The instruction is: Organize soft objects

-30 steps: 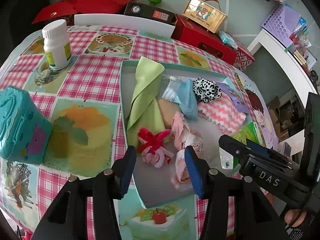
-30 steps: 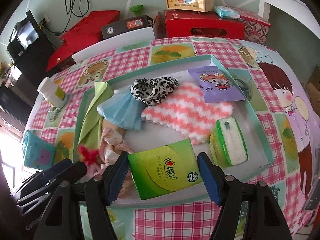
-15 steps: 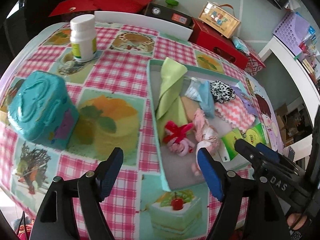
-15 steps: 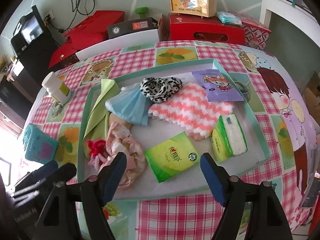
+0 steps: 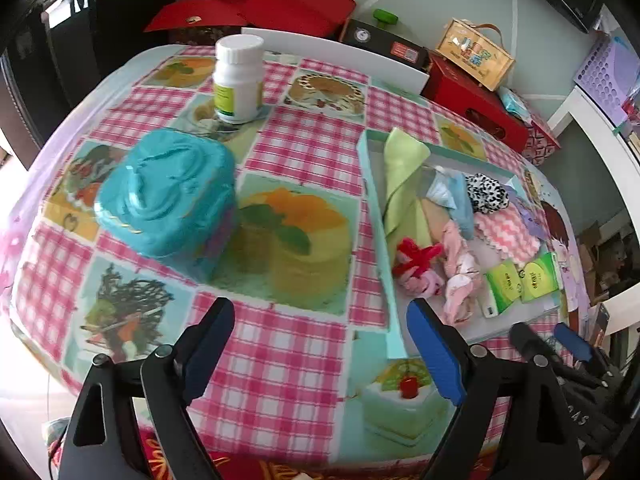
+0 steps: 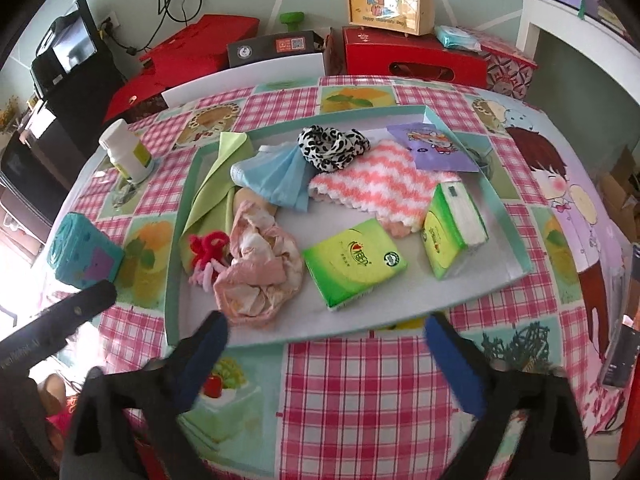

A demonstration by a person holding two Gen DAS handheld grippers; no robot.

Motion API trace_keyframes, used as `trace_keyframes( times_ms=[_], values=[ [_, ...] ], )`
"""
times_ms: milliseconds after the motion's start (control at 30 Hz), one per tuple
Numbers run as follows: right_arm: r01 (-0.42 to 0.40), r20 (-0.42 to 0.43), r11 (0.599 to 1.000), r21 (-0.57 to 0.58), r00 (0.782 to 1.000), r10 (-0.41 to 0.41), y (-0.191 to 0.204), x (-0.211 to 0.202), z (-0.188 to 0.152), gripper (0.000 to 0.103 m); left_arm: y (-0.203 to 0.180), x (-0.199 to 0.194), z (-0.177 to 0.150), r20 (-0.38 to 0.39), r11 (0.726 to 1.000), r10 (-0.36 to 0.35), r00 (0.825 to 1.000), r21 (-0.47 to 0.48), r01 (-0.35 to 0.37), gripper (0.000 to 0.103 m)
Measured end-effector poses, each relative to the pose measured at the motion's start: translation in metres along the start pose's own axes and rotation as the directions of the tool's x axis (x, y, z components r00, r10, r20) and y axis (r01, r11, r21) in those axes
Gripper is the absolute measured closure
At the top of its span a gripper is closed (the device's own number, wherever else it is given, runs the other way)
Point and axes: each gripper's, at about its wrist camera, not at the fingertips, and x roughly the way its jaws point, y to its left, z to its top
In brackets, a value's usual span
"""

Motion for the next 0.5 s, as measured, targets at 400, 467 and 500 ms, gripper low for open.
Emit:
trace_keyframes(
  times_ms=[400,467,500],
  values=[
    [0.036,0.032,0.999,0.005,0.999,-0.036,0.001,-0.019,-0.011,0.0,0.009,-0.021,-0.011,0.038,0.998,0.053,0.998,0.028,-0.054,0.005],
    [0.041,0.029,0.999,0.0,0.999,-0.041,0.002,-0.019,-0.012,0.0,0.009,-0.023,-0.013,0.045,0.997,0.063,0.997,0.037,-0.065,0.005],
    [0.042,0.028,0.999,-0.002,0.999,-0.042,0.002,-0.019,-0.013,0.0,0.008,-0.023,-0.014,0.048,0.997,0.066,0.997,0.043,-0.068,0.005]
  ],
)
